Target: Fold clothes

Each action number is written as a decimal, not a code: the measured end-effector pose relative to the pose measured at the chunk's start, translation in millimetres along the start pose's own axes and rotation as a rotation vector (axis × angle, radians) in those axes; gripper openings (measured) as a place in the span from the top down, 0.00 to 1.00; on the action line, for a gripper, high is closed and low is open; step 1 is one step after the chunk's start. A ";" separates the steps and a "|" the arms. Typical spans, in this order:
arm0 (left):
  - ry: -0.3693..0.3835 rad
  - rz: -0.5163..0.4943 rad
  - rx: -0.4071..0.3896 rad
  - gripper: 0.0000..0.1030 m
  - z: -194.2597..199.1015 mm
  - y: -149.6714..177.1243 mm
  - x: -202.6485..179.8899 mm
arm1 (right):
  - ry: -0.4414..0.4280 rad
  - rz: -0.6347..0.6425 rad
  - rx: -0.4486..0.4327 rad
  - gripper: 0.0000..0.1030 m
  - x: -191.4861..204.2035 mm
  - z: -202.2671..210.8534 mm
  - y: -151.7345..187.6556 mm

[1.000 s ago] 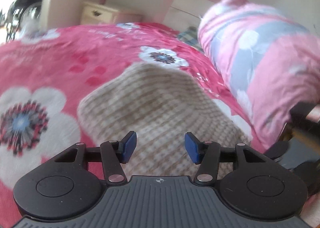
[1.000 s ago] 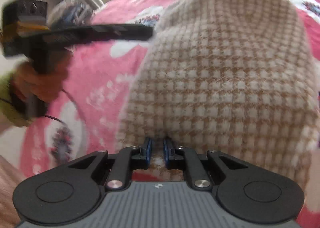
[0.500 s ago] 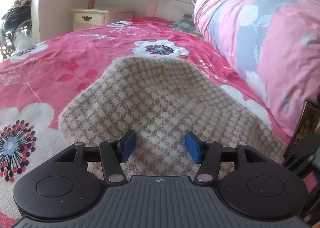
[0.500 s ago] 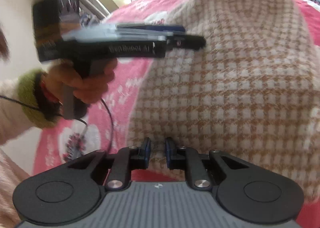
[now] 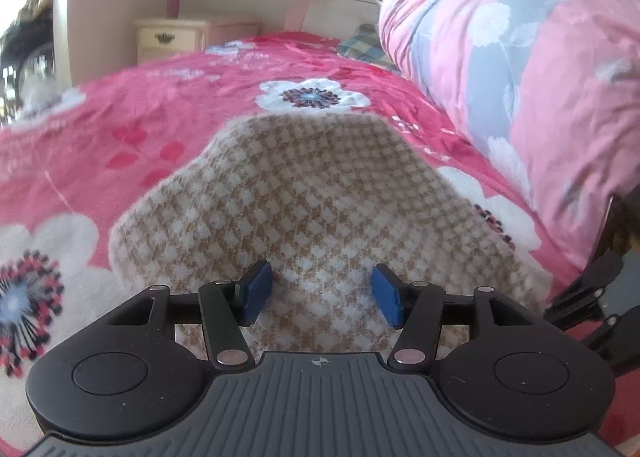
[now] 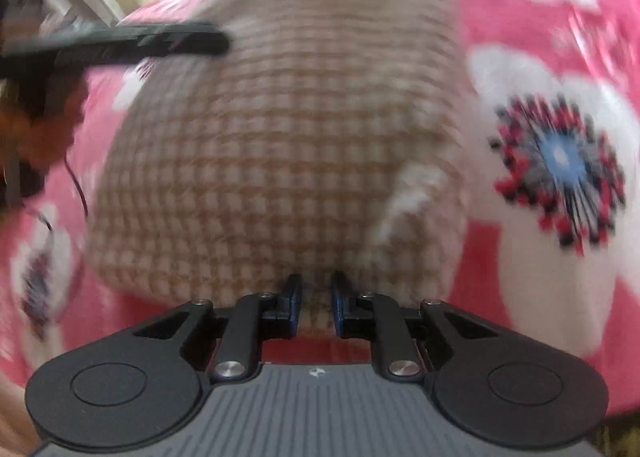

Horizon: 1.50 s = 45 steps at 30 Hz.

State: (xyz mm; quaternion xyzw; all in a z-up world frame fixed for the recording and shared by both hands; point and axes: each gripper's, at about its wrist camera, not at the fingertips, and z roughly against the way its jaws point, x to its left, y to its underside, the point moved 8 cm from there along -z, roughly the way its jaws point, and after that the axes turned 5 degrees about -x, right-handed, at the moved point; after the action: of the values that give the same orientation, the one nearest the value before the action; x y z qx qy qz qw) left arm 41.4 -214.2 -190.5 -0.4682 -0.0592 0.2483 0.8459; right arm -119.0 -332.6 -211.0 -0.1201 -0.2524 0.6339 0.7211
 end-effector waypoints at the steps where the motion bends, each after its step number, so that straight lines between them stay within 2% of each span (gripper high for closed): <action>1: -0.004 -0.009 -0.006 0.45 1.1 -1.5 -0.3 | 0.001 0.000 0.012 0.84 0.2 3.2 -2.7; 5: -0.009 -0.006 -0.042 0.47 8.2 -13.6 3.9 | -0.008 -0.001 0.026 0.83 -4.9 31.0 -19.8; 8: -0.015 -0.013 -0.065 0.47 12.0 -22.2 6.0 | 0.000 -0.008 -0.080 0.82 -9.7 62.9 -58.2; 11: -0.056 -0.070 -0.052 0.47 4.6 -22.6 3.2 | 0.020 -0.031 -0.201 0.82 -15.8 73.7 -105.2; 15: -0.125 -0.124 0.011 0.47 -8.8 -6.4 3.0 | 0.050 -0.016 -0.316 0.82 -26.9 59.5 -156.7; 17: -0.132 -0.121 0.019 0.46 -10.2 -2.9 5.3 | 0.076 -0.025 -0.347 0.82 -35.9 38.6 -173.7; 18: -0.127 -0.107 0.022 0.46 -10.3 -2.3 7.4 | 0.100 -0.029 -0.329 0.82 -44.9 18.5 -173.9; 21: -0.116 -0.083 0.027 0.46 -12.8 1.7 12.8 | 0.152 -0.067 -0.191 0.84 -80.2 -53.1 -154.6; 22: -0.114 -0.085 0.022 0.46 -12.7 2.7 13.3 | 0.124 -0.118 -0.203 0.83 -88.8 -58.3 -151.3; 25: -0.110 -0.100 0.007 0.46 -10.5 5.0 13.1 | 0.096 -0.187 -0.190 0.83 -94.5 -37.0 -160.4; 28: -0.108 -0.098 -0.012 0.46 -9.5 6.7 13.6 | 0.111 -0.127 -0.252 0.79 -76.4 -4.5 -174.3; 30: -0.107 -0.090 -0.023 0.46 -9.4 7.1 14.2 | 0.052 -0.080 -0.321 0.79 -53.8 14.2 -191.1; 32: -0.107 -0.089 -0.032 0.46 -9.1 7.9 14.6 | -0.043 -0.024 -0.370 0.79 -25.3 22.7 -206.6; 35: -0.108 -0.090 -0.044 0.46 -8.5 9.2 14.9 | -0.127 0.063 -0.369 0.81 4.8 -5.0 -216.8; 38: -0.107 -0.084 -0.045 0.46 -11.1 11.5 16.7 | -0.008 0.100 -0.219 0.81 -8.9 -87.1 -199.3; 39: -0.104 -0.082 -0.045 0.46 -12.2 11.8 17.3 | -0.026 0.075 -0.219 0.81 -15.4 -103.5 -190.2; 40: -0.101 -0.083 -0.049 0.46 -12.2 11.2 17.2 | -0.052 0.045 -0.239 0.81 -19.6 -106.3 -189.5; 42: -0.098 -0.089 -0.055 0.46 -10.7 11.5 16.7 | -0.064 0.015 -0.222 0.81 -20.7 -97.9 -196.0; 45: -0.099 -0.076 -0.065 0.46 -7.4 13.6 18.9 | -0.072 0.034 -0.258 0.78 -10.0 -65.2 -204.4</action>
State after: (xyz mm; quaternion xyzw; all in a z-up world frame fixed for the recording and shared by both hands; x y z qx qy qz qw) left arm 55.3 -204.9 -208.4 -0.4799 -0.1269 0.2368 0.8352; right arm 88.5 -367.0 -167.3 -0.1935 -0.3554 0.6122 0.6793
